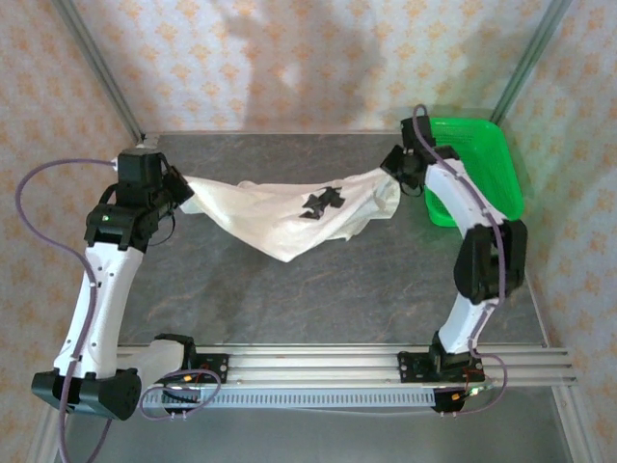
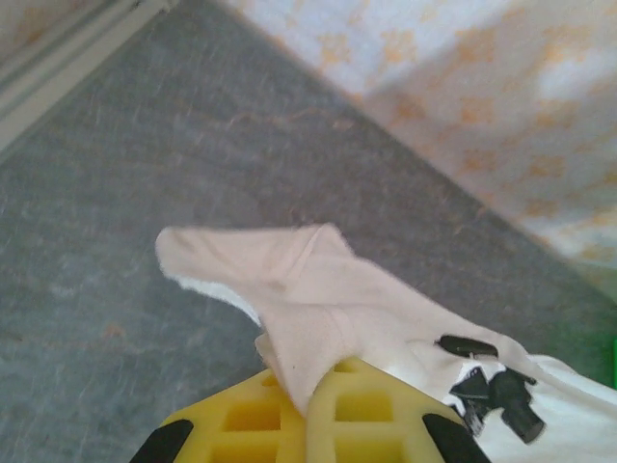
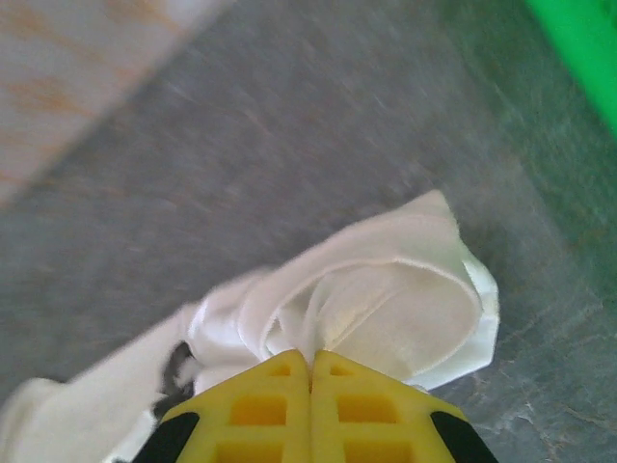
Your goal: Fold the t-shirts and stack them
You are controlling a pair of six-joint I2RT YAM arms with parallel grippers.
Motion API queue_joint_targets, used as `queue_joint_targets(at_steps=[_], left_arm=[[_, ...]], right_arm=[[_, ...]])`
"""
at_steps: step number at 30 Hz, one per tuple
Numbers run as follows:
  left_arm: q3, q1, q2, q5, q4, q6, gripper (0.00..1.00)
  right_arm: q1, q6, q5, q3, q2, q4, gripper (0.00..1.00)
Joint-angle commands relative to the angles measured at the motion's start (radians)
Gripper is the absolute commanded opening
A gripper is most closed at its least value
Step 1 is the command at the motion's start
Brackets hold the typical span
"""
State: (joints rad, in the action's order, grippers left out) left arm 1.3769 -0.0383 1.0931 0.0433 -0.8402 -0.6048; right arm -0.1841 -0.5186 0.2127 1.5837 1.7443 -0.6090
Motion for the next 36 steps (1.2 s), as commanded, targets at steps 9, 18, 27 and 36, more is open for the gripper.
queue_joint_targets(at_steps=[9,18,27,36], left_arm=[[0.152,0.01,-0.078,-0.053,0.059,0.119,0.0],[0.155,0.01,-0.144,0.028,0.121,0.127,0.0],[0.142,0.009,-0.175,0.054,0.147,0.129,0.0],[-0.091,0.009,-0.153,0.043,0.19,0.076,0.0]], right_arm=[[0.029,0.05,0.007,0.105,-0.253,-0.183,0.0],[0.068,0.042,0.053,0.199,-0.356,-0.319,0.0],[0.091,0.054,0.109,0.364,-0.327,-0.469,0.0],[0.09,0.11,0.091,0.385,-0.102,-0.555,0.0]])
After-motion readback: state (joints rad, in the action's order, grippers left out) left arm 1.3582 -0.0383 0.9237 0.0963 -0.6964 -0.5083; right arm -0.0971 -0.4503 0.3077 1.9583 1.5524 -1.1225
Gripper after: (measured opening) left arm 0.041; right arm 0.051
